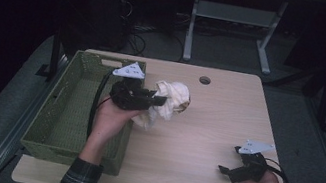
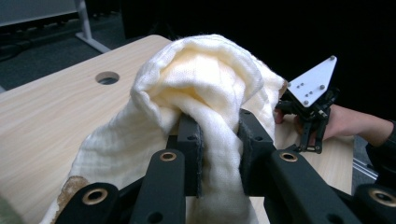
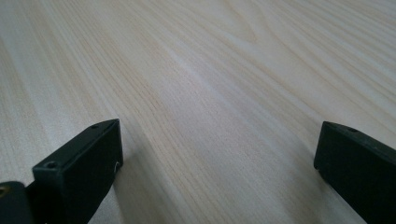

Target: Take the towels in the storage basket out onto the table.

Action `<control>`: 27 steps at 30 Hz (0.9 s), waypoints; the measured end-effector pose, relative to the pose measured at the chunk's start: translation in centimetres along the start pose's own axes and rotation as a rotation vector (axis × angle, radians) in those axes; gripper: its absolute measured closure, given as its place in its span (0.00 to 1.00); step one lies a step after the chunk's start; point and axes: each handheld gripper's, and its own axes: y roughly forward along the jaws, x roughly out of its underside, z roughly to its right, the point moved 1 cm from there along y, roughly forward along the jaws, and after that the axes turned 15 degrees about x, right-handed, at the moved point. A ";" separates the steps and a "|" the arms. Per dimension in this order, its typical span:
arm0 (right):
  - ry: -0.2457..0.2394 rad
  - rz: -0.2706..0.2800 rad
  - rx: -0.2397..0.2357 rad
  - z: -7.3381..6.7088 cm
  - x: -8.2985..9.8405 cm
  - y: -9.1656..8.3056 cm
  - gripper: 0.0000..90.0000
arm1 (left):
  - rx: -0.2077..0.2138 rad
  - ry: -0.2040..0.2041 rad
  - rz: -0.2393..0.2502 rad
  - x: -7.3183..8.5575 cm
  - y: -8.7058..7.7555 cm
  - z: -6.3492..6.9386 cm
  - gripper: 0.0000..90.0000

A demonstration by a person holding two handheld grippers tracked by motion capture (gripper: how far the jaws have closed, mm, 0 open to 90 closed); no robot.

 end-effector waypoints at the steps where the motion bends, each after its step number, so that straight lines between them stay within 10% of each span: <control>1: 0.000 0.000 0.000 0.0 0.0 0.0 0.01 | 0.000 0.000 0.000 0.0 0.0 0.0 0.82; 27: 0.001 0.000 0.000 0.0 0.0 0.0 0.01 | 0.115 0.014 -0.109 2.4 9.8 2.0 0.82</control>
